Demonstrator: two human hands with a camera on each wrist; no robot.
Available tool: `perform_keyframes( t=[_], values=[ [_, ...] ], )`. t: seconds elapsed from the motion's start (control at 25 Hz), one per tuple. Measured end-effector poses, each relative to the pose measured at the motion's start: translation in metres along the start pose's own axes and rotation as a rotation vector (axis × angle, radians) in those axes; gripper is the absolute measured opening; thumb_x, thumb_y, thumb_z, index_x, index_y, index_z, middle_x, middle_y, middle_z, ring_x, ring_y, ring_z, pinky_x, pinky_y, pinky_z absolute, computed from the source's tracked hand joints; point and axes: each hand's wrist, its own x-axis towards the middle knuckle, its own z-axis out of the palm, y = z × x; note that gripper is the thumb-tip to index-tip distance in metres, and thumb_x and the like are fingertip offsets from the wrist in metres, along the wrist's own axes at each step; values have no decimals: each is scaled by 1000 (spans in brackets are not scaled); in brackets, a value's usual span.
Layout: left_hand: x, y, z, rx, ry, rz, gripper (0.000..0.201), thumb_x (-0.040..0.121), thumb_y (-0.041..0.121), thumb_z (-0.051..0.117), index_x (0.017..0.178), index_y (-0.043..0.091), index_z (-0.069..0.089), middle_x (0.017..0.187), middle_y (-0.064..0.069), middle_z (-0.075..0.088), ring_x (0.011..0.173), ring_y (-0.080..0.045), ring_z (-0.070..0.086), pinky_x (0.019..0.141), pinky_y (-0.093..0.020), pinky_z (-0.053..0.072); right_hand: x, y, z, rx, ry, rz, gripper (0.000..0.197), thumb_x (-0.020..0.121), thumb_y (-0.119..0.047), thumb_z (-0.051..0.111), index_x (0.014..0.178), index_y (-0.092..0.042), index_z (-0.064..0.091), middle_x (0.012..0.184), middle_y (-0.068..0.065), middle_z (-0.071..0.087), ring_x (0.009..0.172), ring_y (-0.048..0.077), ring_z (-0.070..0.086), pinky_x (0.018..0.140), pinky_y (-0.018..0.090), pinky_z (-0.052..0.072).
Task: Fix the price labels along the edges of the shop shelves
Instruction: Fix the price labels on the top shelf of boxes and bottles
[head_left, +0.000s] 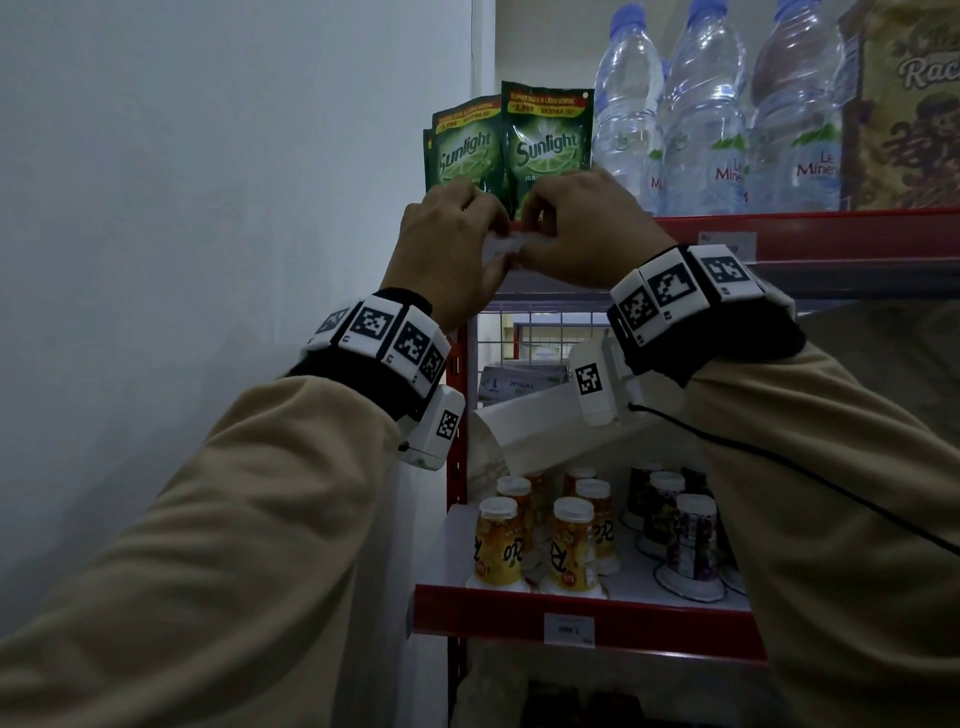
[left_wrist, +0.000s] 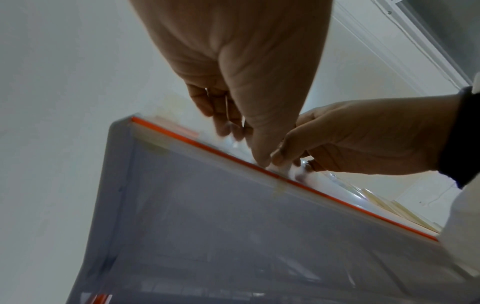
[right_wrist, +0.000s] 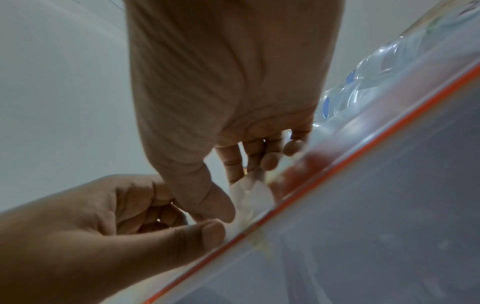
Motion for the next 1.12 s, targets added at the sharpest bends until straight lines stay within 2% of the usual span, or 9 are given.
perform_keyframes(
  t=[0.24, 0.4, 0.52, 0.6, 0.68, 0.76, 0.84, 0.96, 1.12],
  values=[
    [-1, 0, 0, -28, 10, -13, 35, 84, 33, 65, 115, 17, 59, 114, -6, 54, 107, -21, 49, 91, -32, 36, -1, 0, -11, 41, 48, -19, 17, 78, -25, 67, 91, -14, 64, 89, 1, 59, 91, 19, 53, 83, 29, 41],
    [1, 1, -3, -25, -10, -15, 32, 85, 32, 64, 113, 17, 61, 111, -6, 54, 104, -22, 50, 91, -34, 37, 0, -3, -12, 44, -9, -26, 23, 79, -30, 69, 97, -15, 67, 87, -2, 55, 87, 15, 49, 80, 26, 40],
    [-1, 3, -4, -84, 15, -28, 41, 82, 28, 68, 120, 16, 55, 119, -8, 47, 102, -21, 52, 94, -36, 42, 3, 0, -17, 57, -26, -5, 20, 85, -29, 65, 96, -13, 69, 86, -2, 57, 83, 12, 50, 73, 24, 36],
    [-4, 5, -6, -147, 40, -41, 49, 82, 26, 70, 124, 13, 49, 125, -11, 42, 104, -21, 51, 95, -39, 46, 1, 6, -22, 141, 49, 23, 19, 86, -27, 66, 97, -12, 69, 90, -1, 61, 83, 10, 54, 73, 23, 40],
    [-5, 5, -6, -223, 79, -62, 51, 84, 26, 67, 127, 9, 44, 127, -14, 39, 102, -23, 53, 90, -40, 50, -3, 10, -25, 261, 227, 79, 19, 85, -28, 68, 97, -13, 70, 91, -1, 67, 81, 9, 59, 74, 20, 47],
    [-5, 7, -6, -292, 114, -94, 53, 88, 30, 62, 131, 8, 39, 129, -14, 37, 104, -23, 53, 89, -41, 51, -8, 10, -22, 414, 389, 160, 15, 85, -27, 69, 94, -15, 68, 88, 1, 70, 79, 11, 66, 75, 23, 53],
    [-5, 10, -4, -296, 120, -115, 51, 93, 36, 54, 133, 9, 39, 129, -13, 39, 110, -21, 51, 91, -39, 48, -12, 8, -17, 638, 456, 247, 10, 84, -21, 70, 89, -15, 65, 89, 5, 71, 82, 15, 69, 78, 32, 57],
    [-2, 14, -2, -247, 101, -125, 41, 97, 48, 40, 119, 17, 55, 119, -7, 47, 103, -20, 52, 91, -34, 40, -18, 2, -8, 957, 484, 361, 9, 83, -16, 71, 85, -13, 63, 93, 13, 71, 86, 25, 70, 79, 43, 58],
    [1, 14, 1, -303, 87, -155, 51, 91, 59, 31, 106, 22, 63, 104, 0, 54, 99, -16, 50, 87, -33, 34, -25, -10, 2, 1344, 524, 457, 12, 83, -1, 69, 86, -6, 58, 93, 21, 68, 86, 36, 68, 79, 53, 56]
  ],
)
